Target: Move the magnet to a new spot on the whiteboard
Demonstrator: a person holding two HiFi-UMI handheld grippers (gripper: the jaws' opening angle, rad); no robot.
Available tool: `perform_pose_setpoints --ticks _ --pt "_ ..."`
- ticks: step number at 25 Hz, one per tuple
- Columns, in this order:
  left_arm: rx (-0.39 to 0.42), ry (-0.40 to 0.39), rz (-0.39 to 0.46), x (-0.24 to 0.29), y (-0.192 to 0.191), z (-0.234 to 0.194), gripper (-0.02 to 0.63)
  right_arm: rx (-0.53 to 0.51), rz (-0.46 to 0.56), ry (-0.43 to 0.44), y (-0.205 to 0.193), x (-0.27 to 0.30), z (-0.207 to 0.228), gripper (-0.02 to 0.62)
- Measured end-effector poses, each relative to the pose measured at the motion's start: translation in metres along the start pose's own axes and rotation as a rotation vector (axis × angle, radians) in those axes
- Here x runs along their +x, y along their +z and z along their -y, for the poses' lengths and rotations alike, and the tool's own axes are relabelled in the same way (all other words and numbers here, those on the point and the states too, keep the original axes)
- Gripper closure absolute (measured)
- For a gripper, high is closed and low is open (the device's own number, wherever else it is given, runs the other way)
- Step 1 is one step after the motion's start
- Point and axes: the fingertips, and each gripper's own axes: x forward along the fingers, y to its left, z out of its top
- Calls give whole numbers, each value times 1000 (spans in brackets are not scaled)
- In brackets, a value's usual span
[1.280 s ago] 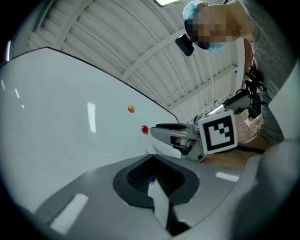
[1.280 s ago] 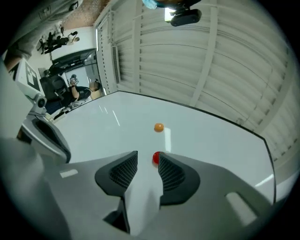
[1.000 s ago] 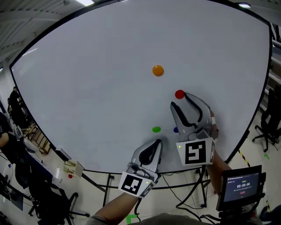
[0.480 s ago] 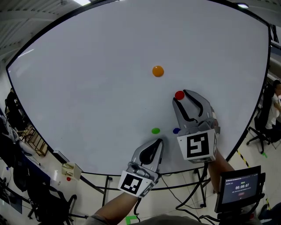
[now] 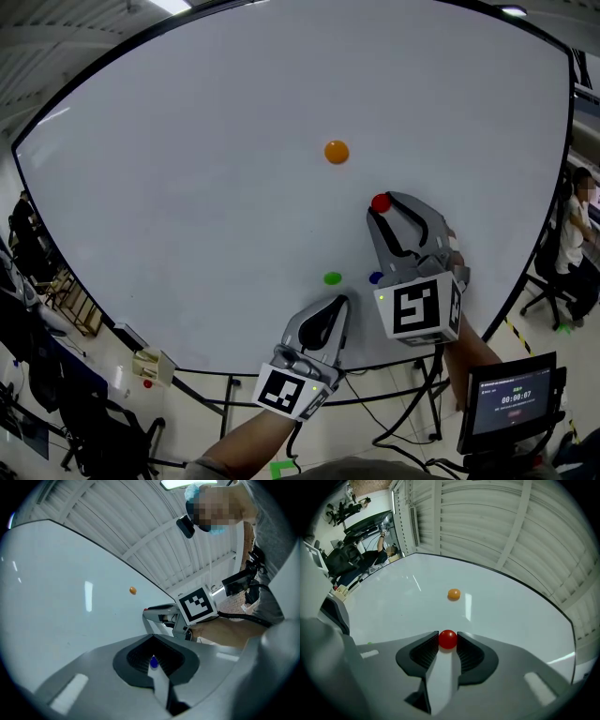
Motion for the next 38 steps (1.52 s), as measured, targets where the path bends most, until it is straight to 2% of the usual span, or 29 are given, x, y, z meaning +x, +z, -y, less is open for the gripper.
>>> perform_pose_setpoints --ticks 7,15,18,21,29,33,38 --pt "-1 -14 0 2 -2 4 604 -5 -14 -13 -12 1 6 466" --pt "-18 -45 -4 8 -13 2 604 -22 -27 -74 -24 -7 28 466" --pt "-31 -81 3 14 -13 13 604 -30 -52 -108 -31 -17 41 466" --pt "-48 -133 16 12 2 42 604 -48 -69 -157 -20 -49 63 466" --pt "-120 -284 48 55 11 105 604 -82 -152 -290 -37 -100 145 466" --pt "-118 -330 86 77 14 122 604 -99 -169 -329 -43 -112 169 466" --pt "-90 -349 148 95 24 128 604 -119 -133 -351 -37 -118 175 466"
